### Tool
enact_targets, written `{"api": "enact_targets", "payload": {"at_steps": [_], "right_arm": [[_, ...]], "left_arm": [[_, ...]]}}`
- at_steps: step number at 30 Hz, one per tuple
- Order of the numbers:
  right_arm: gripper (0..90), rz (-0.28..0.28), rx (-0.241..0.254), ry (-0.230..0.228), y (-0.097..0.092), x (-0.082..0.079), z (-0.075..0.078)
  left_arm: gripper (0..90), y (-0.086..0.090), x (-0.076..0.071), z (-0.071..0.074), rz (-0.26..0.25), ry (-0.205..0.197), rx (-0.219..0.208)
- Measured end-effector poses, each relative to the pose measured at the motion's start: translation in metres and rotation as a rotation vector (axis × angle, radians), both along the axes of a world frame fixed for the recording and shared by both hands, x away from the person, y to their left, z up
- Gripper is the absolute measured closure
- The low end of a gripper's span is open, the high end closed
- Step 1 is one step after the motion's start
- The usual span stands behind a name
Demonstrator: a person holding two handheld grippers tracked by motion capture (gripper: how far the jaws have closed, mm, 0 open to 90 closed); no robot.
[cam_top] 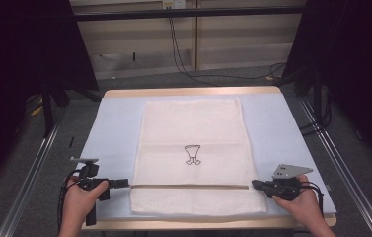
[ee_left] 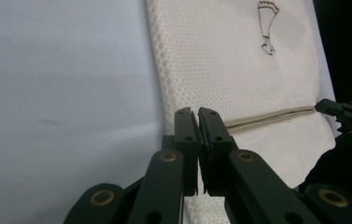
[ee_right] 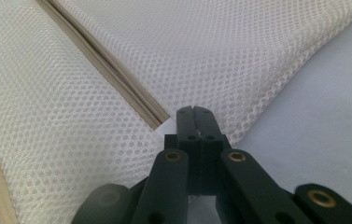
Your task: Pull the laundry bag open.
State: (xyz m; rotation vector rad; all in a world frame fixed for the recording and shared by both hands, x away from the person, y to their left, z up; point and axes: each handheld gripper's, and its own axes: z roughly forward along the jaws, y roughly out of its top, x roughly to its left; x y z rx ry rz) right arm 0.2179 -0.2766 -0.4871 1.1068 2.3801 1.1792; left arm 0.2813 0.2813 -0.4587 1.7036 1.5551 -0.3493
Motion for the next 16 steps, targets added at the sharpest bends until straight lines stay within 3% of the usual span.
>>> {"api": "enact_targets", "payload": {"at_steps": [2, 4, 5, 6, 7, 8, 9, 10, 11, 12, 13, 16], "right_arm": [[90.0, 0.0, 0.0, 0.0, 0.0, 0.0, 0.0], [90.0, 0.0, 0.0, -0.001, 0.0, 0.0, 0.0], [90.0, 0.002, 0.0, -0.005, 0.0, 0.0, 0.0], [90.0, 0.002, 0.0, -0.005, 0.0, 0.0, 0.0], [90.0, 0.005, 0.011, -0.006, -0.001, 0.0, 0.0], [88.5, 0.005, 0.025, -0.002, -0.003, 0.0, 0.001], [77.7, 0.008, 0.044, -0.007, -0.005, 0.0, 0.003], [52.4, -0.05, 0.103, -0.037, -0.011, 0.003, 0.009], [52.4, -0.05, 0.103, -0.037, -0.011, 0.003, 0.009], [50.1, -0.085, 0.099, -0.07, -0.015, 0.004, 0.012], [41.3, -0.127, 0.085, -0.135, -0.024, 0.004, 0.014], [33.7, -0.165, 0.083, -0.144, -0.029, 0.005, 0.013]], "left_arm": [[87.1, -0.001, 0.0, 0.0, -0.003, 0.009, -0.005], [86.7, -0.001, 0.001, 0.001, -0.027, -0.013, 0.025], [75.7, -0.002, 0.001, 0.002, -0.016, -0.036, 0.039], [75.7, 0.0, 0.001, 0.002, -0.018, -0.083, 0.069], [69.0, 0.002, 0.001, 0.004, -0.021, -0.087, 0.077], [68.1, 0.004, 0.001, 0.005, -0.014, -0.085, 0.055], [65.2, 0.005, 0.001, 0.006, -0.001, -0.104, 0.047], [49.9, 0.005, 0.002, 0.006, 0.018, -0.135, 0.058], [49.9, 0.004, 0.003, 0.007, 0.051, -0.182, 0.064], [42.1, 0.004, 0.004, 0.007, 0.065, -0.223, 0.084], [31.0, 0.003, 0.005, 0.008, 0.105, -0.28, 0.115], [25.4, 0.003, 0.008, 0.007, 0.119, -0.348, 0.2]]}}
